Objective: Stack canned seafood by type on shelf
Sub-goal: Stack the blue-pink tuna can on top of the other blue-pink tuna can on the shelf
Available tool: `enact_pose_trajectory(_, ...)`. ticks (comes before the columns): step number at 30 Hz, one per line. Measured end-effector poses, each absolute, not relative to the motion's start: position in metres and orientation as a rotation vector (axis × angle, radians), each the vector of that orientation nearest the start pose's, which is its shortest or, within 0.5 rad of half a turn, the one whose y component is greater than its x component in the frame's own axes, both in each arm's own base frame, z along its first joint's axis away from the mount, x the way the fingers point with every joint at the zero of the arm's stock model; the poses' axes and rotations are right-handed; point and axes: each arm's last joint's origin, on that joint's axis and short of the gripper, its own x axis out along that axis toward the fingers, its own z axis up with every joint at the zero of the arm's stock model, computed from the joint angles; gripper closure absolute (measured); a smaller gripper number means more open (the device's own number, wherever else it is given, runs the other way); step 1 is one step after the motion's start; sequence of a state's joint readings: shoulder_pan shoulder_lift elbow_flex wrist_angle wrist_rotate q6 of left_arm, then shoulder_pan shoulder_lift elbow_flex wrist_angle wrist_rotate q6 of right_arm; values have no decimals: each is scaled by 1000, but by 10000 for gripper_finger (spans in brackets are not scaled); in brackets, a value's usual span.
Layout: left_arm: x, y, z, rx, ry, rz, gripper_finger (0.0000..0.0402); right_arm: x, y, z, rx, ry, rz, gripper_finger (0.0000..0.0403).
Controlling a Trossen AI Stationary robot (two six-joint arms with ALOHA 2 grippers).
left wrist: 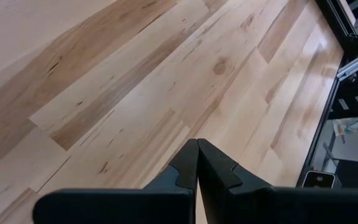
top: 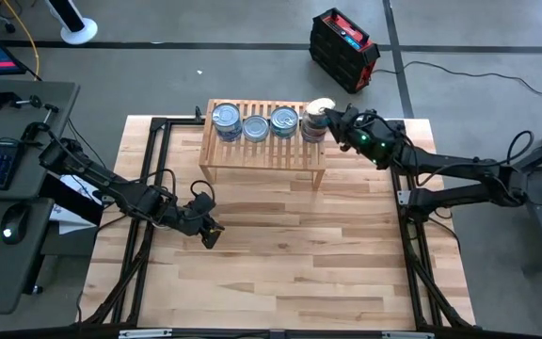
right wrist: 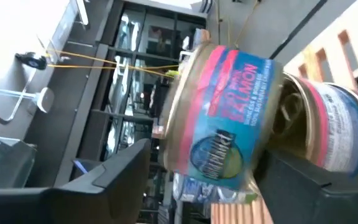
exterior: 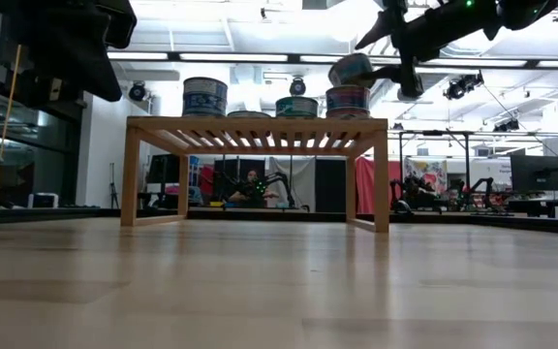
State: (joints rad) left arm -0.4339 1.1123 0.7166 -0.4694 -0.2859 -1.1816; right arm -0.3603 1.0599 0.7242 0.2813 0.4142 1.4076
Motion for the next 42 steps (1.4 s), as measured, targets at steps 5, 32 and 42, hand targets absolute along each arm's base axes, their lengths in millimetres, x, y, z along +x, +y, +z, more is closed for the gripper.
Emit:
enact_pose_trajectory(5,198,-83,228,-808,770,345,401,217,-94,304,1335,-494,-683,131)
enact_pose_trajectory(32,198,-82,228,-743,782,321,401,243,-100,348,1317,-113,-862,128)
enact_pose_trajectory(42,198,-82,228,-738,782,318,401,247,-101,353,1296,-27,-897,128)
